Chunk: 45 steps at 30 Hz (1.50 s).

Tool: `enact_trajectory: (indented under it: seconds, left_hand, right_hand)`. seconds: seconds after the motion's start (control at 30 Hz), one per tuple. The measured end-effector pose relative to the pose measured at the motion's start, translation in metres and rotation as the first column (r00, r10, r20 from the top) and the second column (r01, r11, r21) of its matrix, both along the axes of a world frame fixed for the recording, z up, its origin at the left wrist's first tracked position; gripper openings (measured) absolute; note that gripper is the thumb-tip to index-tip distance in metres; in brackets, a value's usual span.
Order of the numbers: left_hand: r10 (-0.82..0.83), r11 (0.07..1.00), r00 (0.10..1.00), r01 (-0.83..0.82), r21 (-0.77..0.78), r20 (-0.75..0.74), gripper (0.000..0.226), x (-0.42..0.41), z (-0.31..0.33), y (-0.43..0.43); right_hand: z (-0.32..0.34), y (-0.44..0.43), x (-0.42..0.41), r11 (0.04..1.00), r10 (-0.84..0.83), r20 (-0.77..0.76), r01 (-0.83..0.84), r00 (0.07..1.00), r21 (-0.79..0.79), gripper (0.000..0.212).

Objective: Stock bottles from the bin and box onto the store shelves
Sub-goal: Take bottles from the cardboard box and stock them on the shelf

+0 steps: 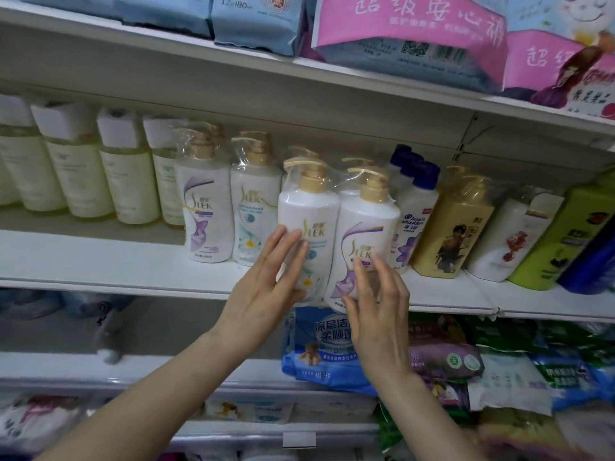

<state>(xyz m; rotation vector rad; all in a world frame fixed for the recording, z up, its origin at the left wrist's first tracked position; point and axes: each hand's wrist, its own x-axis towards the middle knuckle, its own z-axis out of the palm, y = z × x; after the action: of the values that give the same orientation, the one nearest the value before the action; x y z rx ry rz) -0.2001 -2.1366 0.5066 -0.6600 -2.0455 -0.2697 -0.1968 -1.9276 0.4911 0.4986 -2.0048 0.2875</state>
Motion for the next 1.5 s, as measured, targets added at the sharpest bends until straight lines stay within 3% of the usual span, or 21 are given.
enact_trajectory:
  seconds: [0.17,0.67,0.87,1.2,1.5]
  left_hand:
    - [0.017,1.0,1.0,-0.017,-0.012,0.004,0.065,-0.004,0.001,0.0]
    - [0.036,0.999,0.99,-0.038,0.012,0.135,0.078,-0.048,0.003,0.006]
    - [0.092,0.996,0.981,-0.094,0.007,0.168,0.08,-0.062,0.005,0.007]
    - [0.128,0.992,0.977,-0.126,-0.017,0.174,0.081,-0.067,0.005,0.009]
    - [0.204,0.978,0.955,-0.209,-0.004,0.215,0.076,-0.036,0.001,0.017]
  right_hand:
    - [0.001,-0.003,-0.002,0.999,-0.029,0.032,0.03,0.999,-0.027,0.048]
    - [0.014,-0.003,-0.049,0.999,-0.044,0.1,0.046,0.994,-0.018,0.043]
    - [0.018,-0.006,-0.068,0.998,-0.056,0.137,0.058,0.989,-0.016,0.061]
    - [0.018,0.003,-0.077,1.0,-0.006,0.178,0.001,0.984,0.024,0.066]
    - [0.013,0.007,-0.069,0.995,0.099,0.218,-0.098,0.971,-0.016,0.045]
